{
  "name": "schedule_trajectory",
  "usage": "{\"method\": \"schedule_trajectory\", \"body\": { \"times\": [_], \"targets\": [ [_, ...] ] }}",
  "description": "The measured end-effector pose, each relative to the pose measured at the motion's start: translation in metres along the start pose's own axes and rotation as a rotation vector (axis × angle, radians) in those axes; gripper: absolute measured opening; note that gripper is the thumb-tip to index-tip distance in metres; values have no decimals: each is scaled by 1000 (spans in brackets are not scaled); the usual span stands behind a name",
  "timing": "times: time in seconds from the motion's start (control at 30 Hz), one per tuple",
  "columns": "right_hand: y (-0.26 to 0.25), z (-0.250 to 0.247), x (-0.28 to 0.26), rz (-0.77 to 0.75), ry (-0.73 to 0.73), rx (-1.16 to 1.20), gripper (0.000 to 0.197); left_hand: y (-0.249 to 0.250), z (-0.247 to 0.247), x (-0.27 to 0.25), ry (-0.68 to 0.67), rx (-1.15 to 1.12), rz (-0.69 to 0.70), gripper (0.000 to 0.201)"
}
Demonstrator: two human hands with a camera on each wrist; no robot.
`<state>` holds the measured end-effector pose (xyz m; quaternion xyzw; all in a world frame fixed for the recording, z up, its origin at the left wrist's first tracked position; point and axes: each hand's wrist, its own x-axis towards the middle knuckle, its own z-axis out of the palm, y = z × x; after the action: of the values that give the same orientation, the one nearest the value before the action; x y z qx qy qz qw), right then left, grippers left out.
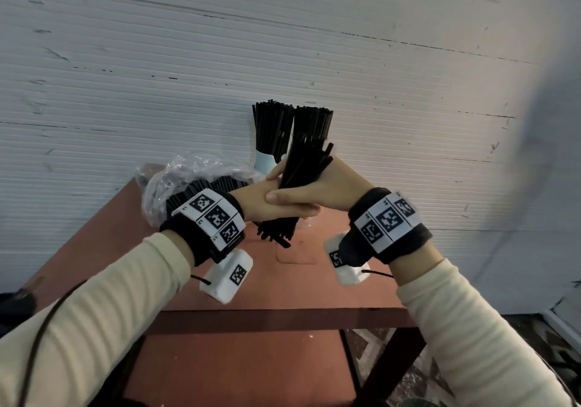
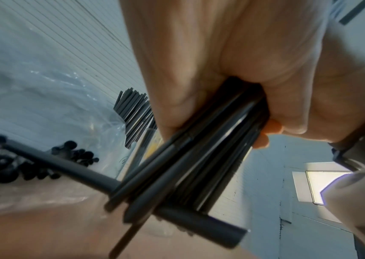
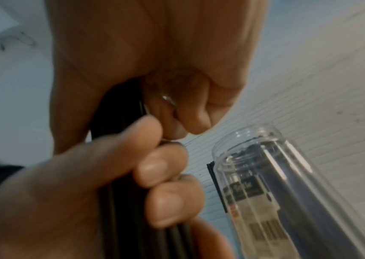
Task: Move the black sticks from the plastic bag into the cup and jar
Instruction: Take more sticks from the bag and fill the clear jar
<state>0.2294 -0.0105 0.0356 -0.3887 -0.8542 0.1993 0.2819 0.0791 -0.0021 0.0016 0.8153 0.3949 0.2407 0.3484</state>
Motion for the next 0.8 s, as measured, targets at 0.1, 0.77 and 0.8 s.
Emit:
{"method": "schedule_trajectory", "body": {
  "times": [0.1, 0.77, 0.8],
  "targets": [
    [7, 6, 5, -23, 127, 61, 13, -13, 5, 10, 51, -199, 16, 34],
    [19, -85, 45, 85, 849, 284, 23, -26, -2, 75, 415, -124, -165, 110],
    [23, -83, 49, 123, 812, 249, 25, -28, -2, 78, 422, -127, -171, 106]
  ]
}}
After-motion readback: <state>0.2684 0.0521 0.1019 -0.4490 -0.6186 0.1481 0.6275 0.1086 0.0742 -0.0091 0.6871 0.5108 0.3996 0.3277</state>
